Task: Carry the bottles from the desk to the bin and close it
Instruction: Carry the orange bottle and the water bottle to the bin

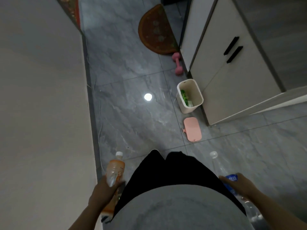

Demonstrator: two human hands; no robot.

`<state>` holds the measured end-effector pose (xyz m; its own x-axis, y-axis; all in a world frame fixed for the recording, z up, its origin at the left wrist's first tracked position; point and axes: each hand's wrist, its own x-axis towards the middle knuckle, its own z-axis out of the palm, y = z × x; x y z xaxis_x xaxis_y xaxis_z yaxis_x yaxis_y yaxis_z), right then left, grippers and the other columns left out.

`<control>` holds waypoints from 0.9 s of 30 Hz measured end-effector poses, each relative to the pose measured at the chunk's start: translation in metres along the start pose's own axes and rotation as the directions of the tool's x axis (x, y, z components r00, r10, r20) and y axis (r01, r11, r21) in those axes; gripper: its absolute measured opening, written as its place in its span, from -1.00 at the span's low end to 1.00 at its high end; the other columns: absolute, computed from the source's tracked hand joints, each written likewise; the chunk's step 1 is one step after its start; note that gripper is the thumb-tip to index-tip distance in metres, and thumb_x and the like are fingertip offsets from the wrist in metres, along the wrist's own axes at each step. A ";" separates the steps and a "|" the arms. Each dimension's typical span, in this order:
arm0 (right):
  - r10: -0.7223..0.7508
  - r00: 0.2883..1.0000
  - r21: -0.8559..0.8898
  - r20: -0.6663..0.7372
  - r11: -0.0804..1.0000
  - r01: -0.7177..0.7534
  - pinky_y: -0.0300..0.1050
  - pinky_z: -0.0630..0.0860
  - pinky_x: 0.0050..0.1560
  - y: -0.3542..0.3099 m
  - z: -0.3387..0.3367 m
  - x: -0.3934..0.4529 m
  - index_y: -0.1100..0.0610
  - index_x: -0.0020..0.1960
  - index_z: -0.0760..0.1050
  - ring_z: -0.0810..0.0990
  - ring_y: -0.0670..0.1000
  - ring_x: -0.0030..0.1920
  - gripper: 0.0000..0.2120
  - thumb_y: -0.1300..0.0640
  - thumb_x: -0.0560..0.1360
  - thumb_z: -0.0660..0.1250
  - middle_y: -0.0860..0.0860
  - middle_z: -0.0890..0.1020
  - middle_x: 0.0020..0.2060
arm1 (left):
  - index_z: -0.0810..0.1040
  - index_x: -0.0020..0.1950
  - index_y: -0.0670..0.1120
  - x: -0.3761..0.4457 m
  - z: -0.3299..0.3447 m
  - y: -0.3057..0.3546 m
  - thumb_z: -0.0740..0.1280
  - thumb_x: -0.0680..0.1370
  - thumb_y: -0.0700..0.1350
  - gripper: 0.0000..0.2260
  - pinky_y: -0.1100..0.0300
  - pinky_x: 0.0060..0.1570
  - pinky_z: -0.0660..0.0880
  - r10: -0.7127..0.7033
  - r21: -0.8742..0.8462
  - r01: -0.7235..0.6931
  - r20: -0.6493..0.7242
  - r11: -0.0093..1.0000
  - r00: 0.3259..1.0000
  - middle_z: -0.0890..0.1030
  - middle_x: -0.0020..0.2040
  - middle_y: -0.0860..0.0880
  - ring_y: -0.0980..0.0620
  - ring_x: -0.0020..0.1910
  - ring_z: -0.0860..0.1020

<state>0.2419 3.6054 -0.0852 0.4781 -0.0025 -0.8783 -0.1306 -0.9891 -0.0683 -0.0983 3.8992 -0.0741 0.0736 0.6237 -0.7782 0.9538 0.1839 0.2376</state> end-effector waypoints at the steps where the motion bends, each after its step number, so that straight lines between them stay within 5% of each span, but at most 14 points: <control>1: 0.018 1.000 0.006 0.001 1.000 -0.018 -0.05 0.49 -0.11 -0.003 -0.001 0.000 0.36 0.23 0.38 0.58 0.24 -0.04 -0.37 -0.10 0.41 0.42 0.32 0.56 0.07 | 0.42 0.15 -0.13 0.012 -0.010 0.014 0.43 0.40 0.12 -0.53 0.09 -0.11 0.39 0.019 0.012 -0.019 -0.010 1.000 1.000 0.55 0.11 -0.24 -0.25 0.06 0.55; 4: 0.084 0.996 0.010 0.014 0.996 -0.085 -0.06 0.43 -0.02 -0.016 -0.005 -0.002 0.32 0.26 0.37 0.56 0.26 0.09 -0.38 -0.13 0.43 0.37 0.31 0.55 0.14 | 0.42 0.17 -0.21 0.041 -0.033 0.059 0.41 0.42 0.08 -0.52 0.13 -0.15 0.35 0.079 0.049 -0.078 -0.036 0.996 0.996 0.55 0.12 -0.27 -0.24 0.04 0.55; 9: 0.121 0.992 0.091 0.023 0.988 -0.123 -0.08 0.40 -0.14 -0.062 -0.022 0.022 0.32 0.26 0.37 0.50 0.15 -0.13 -0.37 -0.13 0.43 0.38 0.24 0.55 -0.02 | 0.43 0.21 -0.20 0.086 -0.060 0.120 0.42 0.42 0.07 -0.51 0.15 -0.18 0.33 0.144 0.100 -0.141 -0.024 0.985 0.989 0.54 0.04 -0.18 -0.09 -0.13 0.48; 13: 0.046 0.999 0.145 0.001 0.988 -0.045 -0.07 0.45 -0.10 -0.120 -0.053 0.052 0.34 0.15 0.46 0.60 0.20 -0.05 -0.43 -0.12 0.41 0.40 0.33 0.59 0.07 | 0.41 0.23 -0.20 0.116 -0.078 0.153 0.38 0.43 0.14 -0.46 0.08 -0.07 0.40 0.077 0.159 -0.073 -0.017 0.985 0.997 0.54 0.14 -0.25 -0.24 0.07 0.54; 20: -0.047 0.998 0.211 -0.044 0.976 0.055 -0.11 0.36 -0.09 -0.226 -0.106 0.079 0.28 0.25 0.37 0.47 0.12 -0.06 -0.36 -0.16 0.39 0.40 0.25 0.55 0.12 | 0.41 0.20 -0.23 0.153 -0.115 0.202 0.44 0.40 0.09 -0.46 0.09 -0.13 0.38 -0.011 0.194 0.013 -0.009 0.981 1.000 0.57 0.09 -0.28 -0.27 0.02 0.56; 27: 0.041 0.998 0.259 -0.041 0.966 -0.029 -0.12 0.35 -0.08 -0.277 -0.111 0.084 0.22 0.31 0.31 0.43 0.08 -0.09 -0.33 -0.19 0.39 0.38 0.20 0.54 0.15 | 0.45 0.24 -0.24 0.226 -0.164 0.272 0.43 0.40 0.09 -0.45 0.04 0.02 0.46 0.035 0.319 -0.062 0.091 0.946 0.995 0.58 0.12 -0.29 -0.26 0.07 0.56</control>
<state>0.4148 3.8630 -0.0869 0.5072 -0.0488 -0.8604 -0.3647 -0.9167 -0.1630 0.1295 4.2151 -0.0899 0.1327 0.5580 -0.8192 0.9904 -0.1070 0.0876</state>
